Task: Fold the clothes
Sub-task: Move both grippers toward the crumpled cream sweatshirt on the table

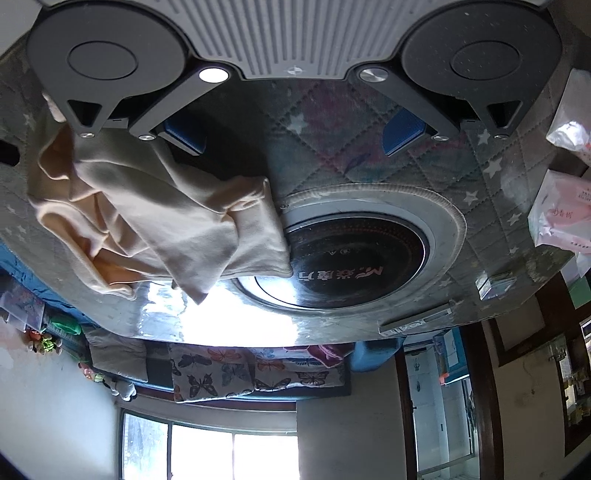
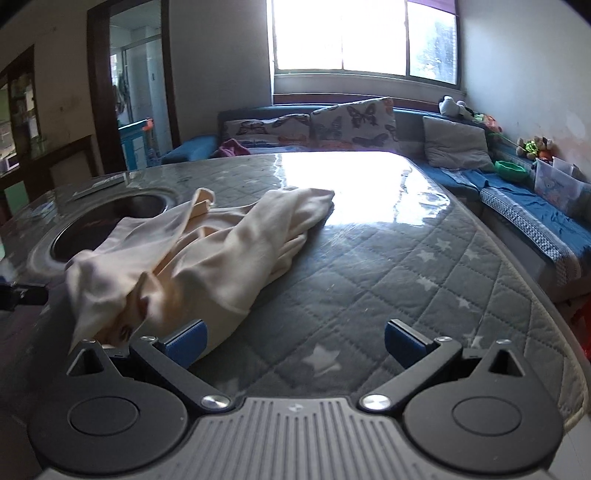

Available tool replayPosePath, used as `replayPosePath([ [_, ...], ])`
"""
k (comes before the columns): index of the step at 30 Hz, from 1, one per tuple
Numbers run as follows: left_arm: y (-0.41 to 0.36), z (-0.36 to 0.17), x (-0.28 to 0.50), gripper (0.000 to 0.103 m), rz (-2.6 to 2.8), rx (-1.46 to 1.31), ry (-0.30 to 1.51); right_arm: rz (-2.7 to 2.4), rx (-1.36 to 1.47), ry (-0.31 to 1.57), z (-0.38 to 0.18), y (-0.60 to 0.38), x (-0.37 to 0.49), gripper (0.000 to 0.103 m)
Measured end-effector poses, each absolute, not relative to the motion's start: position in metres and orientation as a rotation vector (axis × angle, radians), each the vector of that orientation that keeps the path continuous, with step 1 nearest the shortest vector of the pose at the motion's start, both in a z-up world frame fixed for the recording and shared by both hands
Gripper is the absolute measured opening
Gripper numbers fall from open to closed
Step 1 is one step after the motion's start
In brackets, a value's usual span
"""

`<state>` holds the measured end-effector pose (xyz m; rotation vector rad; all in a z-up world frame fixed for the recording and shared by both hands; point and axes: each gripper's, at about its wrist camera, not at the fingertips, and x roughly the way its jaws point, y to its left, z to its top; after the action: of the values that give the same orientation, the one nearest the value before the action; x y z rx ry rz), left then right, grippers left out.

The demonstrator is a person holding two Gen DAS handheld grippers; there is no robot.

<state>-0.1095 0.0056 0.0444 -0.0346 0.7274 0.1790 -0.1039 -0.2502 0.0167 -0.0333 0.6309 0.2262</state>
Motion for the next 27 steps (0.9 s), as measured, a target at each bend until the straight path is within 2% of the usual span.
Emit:
replayPosePath([
  [27, -0.044, 0.044, -0.14, 0.103, 0.07, 0.011, 0.75, 0.316, -0.091, 0.631, 0.02, -0.231, -0.147, 0.103],
])
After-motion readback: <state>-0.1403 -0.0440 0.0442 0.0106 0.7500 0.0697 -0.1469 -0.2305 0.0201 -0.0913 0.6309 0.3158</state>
